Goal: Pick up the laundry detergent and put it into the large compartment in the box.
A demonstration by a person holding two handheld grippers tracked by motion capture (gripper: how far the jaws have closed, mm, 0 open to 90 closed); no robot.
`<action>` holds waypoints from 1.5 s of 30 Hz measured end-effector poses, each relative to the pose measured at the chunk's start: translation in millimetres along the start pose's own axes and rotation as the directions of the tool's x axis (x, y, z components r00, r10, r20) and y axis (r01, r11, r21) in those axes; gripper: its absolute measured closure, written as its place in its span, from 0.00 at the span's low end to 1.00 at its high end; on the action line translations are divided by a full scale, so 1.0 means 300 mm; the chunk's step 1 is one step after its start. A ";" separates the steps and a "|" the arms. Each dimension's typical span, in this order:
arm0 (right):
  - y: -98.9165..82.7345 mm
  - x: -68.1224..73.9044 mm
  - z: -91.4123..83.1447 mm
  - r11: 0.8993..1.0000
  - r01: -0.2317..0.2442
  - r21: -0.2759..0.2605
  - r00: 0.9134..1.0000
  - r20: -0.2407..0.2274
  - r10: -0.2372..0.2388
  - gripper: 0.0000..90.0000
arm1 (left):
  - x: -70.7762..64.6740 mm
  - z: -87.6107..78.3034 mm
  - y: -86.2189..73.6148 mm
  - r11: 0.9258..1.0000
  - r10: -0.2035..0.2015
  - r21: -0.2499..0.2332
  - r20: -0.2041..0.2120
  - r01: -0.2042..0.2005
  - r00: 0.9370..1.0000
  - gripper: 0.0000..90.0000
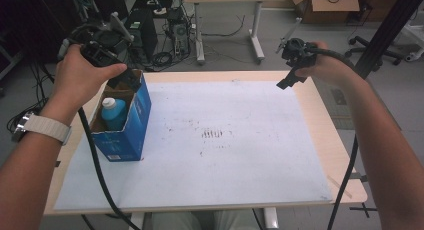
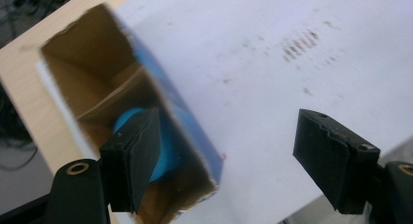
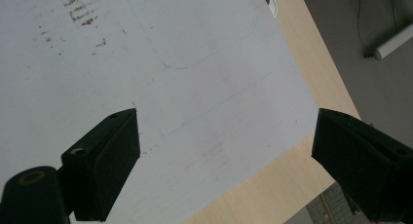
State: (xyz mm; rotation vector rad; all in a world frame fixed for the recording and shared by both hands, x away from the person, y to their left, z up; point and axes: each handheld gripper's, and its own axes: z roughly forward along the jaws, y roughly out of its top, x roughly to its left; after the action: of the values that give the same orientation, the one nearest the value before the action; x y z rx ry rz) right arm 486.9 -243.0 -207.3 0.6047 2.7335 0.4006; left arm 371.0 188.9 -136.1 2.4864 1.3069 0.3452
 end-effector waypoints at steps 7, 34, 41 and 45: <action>0.002 0.006 -0.005 1.000 0.002 0.001 1.000 0.003 -0.002 0.12 | -0.093 0.001 0.009 0.994 0.112 0.001 0.052 -0.113 0.992 0.29; 0.000 0.015 -0.010 1.000 0.002 0.003 1.000 0.004 -0.002 0.12 | -0.308 0.058 -0.004 0.907 0.417 -0.016 0.175 -0.421 0.892 0.13; 0.001 0.011 -0.003 1.000 0.003 0.002 1.000 0.002 -0.003 0.12 | -0.313 0.070 -0.002 0.906 0.419 -0.016 0.186 -0.424 0.889 0.11; 0.003 0.015 -0.003 1.000 0.005 0.003 1.000 0.002 -0.005 0.11 | -0.319 0.074 -0.002 0.906 0.419 -0.021 0.182 -0.423 0.889 0.09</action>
State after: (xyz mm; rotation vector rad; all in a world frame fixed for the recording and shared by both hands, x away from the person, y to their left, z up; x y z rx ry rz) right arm 483.0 -240.2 -207.3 0.5993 2.7335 0.3943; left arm 325.3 106.4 -163.3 2.7315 0.6932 0.1917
